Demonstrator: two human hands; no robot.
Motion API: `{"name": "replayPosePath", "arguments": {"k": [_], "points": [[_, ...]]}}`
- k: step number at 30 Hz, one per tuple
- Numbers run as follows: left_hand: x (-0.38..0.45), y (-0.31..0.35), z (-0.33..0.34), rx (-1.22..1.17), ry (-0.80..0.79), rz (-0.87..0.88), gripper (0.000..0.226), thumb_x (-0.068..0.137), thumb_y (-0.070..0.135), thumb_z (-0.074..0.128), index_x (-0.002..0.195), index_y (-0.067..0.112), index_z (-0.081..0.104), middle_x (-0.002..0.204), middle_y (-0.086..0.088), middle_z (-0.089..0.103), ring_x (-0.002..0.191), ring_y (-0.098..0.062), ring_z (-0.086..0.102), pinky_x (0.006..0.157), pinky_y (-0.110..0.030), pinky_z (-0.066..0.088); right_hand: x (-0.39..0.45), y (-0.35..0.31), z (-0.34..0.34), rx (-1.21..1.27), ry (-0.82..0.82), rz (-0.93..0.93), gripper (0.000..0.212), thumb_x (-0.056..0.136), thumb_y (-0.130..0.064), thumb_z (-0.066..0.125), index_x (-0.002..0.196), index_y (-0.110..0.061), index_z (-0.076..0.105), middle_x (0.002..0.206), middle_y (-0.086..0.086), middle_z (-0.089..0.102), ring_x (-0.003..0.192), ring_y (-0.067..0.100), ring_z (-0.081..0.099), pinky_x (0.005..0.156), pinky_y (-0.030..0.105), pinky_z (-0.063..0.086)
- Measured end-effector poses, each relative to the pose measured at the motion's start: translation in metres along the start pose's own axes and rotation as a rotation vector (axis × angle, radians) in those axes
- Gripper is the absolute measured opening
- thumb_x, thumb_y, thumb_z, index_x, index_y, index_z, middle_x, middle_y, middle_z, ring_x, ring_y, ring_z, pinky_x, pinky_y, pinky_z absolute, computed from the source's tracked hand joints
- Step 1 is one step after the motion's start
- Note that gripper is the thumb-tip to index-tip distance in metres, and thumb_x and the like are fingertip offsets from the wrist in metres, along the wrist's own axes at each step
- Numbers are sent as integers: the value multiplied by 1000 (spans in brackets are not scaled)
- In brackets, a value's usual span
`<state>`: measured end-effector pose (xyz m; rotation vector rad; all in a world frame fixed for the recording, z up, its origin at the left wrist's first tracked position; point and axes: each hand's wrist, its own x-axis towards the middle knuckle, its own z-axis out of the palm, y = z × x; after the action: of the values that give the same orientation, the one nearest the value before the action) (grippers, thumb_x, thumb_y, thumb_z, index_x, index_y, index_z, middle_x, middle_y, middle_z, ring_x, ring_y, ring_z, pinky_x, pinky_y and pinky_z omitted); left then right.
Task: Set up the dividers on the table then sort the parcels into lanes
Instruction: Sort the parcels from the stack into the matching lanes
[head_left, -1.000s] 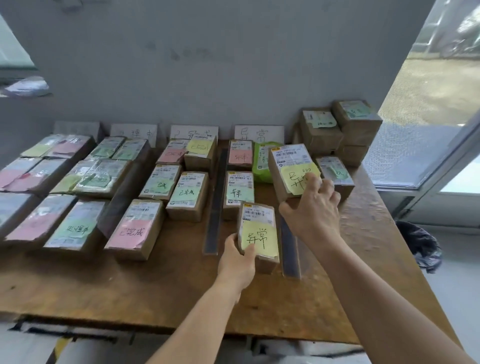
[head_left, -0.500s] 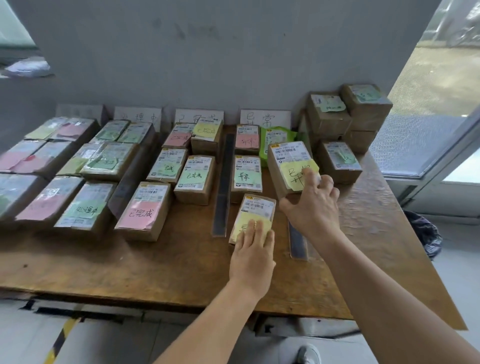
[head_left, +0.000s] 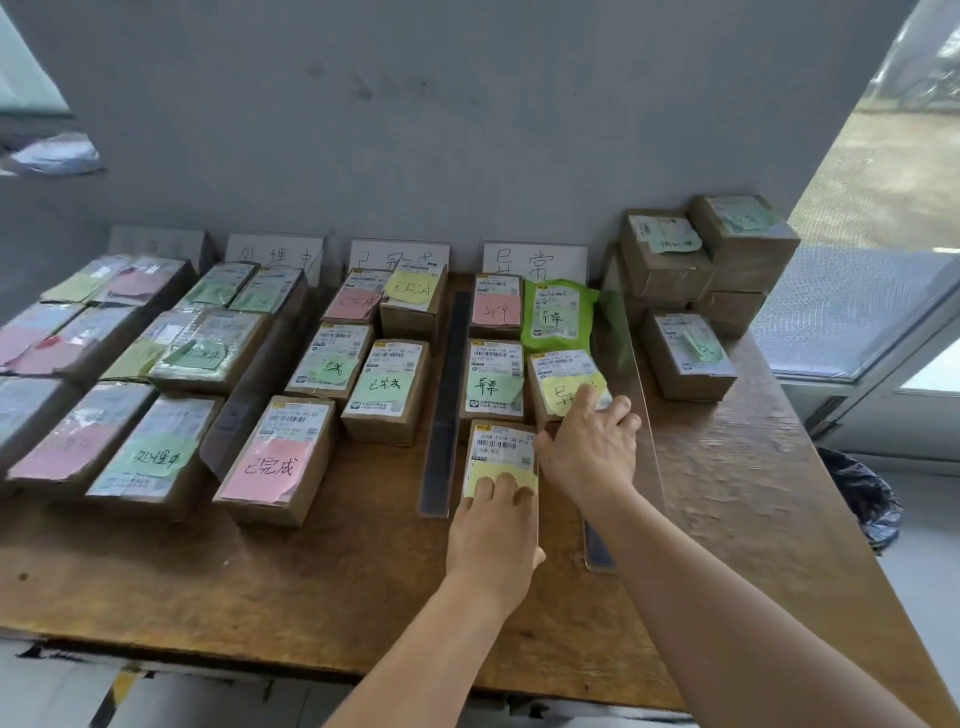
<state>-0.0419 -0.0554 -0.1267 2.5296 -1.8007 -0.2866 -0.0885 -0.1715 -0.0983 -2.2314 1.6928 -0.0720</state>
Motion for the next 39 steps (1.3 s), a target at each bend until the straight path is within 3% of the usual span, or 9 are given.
{"name": "replayPosePath", "arguments": {"k": [5,9,14,21,24,30,39], "points": [[4,-5,-3,-154,-17,-21,55,86,39,66,134,20,45,134,0,38,126,-19,34,101,-32,41,23,2,11,41,-40,24,77,87,-42,58,145,-10,18,148,28,16,135,44,21,111,46,28],[11,-12,-13,-219,-92,-35,64,81,37,72,136,20,43,138,3,33,131,-19,30,98,-35,43,34,6,17,48,-62,-10,70,87,-42,63,140,-14,27,145,21,22,129,40,29,99,44,38],[17,-18,-22,-174,-179,-2,71,81,29,74,141,19,38,144,4,28,133,-20,27,97,-38,44,47,14,15,-57,-87,-97,41,91,-14,57,129,-14,42,135,12,33,118,37,42,85,42,45],[21,-19,-24,-184,-192,-4,74,82,33,73,144,20,35,147,4,26,135,-19,25,102,-39,41,51,11,14,-167,-62,-159,42,92,-15,58,131,-17,44,134,13,38,117,36,44,79,40,47],[20,-20,-26,-190,-191,1,76,83,38,70,146,21,31,148,4,27,136,-18,26,105,-39,38,50,9,9,-192,-60,-158,45,92,-21,58,134,-18,43,136,12,37,120,34,40,82,37,45],[22,-11,-40,-249,-70,49,76,89,37,63,151,24,20,157,5,20,144,-16,19,112,-37,30,28,11,-13,-157,58,-303,62,91,-36,56,143,-16,29,149,6,29,135,28,30,109,39,29],[41,25,-77,-293,68,149,76,92,37,60,152,30,13,157,9,18,146,-14,14,115,-38,24,-3,48,-73,-43,178,-281,77,92,-44,54,152,-23,11,160,-1,11,148,21,3,119,40,5]]}}
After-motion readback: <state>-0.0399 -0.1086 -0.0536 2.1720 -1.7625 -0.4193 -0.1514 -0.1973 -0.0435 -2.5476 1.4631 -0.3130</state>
